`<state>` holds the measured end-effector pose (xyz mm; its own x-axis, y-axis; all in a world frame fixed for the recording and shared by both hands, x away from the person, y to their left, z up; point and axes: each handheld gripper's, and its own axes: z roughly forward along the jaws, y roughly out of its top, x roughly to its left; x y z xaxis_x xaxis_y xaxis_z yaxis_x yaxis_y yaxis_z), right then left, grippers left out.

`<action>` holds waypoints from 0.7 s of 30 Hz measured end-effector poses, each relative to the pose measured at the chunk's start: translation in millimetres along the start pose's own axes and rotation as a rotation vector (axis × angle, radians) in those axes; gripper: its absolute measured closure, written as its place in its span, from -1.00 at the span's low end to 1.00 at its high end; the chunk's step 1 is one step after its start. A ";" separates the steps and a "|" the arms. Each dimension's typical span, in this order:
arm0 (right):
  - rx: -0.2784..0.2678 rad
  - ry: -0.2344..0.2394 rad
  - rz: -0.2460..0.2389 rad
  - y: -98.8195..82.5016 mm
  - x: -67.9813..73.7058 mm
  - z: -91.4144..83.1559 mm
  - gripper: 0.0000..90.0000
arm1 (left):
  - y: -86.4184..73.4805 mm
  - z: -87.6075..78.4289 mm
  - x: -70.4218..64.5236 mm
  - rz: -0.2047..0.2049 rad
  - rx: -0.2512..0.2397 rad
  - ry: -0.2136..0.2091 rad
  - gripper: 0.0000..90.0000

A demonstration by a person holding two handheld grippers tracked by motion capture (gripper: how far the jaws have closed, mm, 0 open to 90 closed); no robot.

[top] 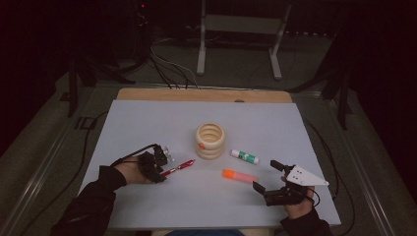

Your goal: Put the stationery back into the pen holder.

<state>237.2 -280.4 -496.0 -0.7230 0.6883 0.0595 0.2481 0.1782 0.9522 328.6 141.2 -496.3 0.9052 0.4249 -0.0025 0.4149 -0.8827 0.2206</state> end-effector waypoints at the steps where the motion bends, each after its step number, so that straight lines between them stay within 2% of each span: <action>1: 0.000 0.000 -0.001 0.0 0.0 0.0 -1.00 | 0.3 0.8 0.3 -0.001 0.001 -0.006 0.48; 10: 0.000 0.000 -0.002 0.0 0.0 -0.1 -1.00 | 1.8 3.3 3.3 0.004 0.012 -0.016 0.69; 14: 0.001 0.001 -0.001 0.0 0.1 0.0 -1.00 | 0.5 3.3 5.6 -0.010 0.003 -0.021 0.78; 21: 0.003 0.000 0.000 -0.1 0.1 0.1 -1.00 | -0.2 3.2 7.0 -0.035 -0.001 -0.030 0.81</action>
<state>237.1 -280.2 -496.1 -0.7229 0.6884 0.0594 0.2500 0.1804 0.9513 335.2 143.7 -499.5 0.8924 0.4496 -0.0398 0.4466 -0.8669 0.2213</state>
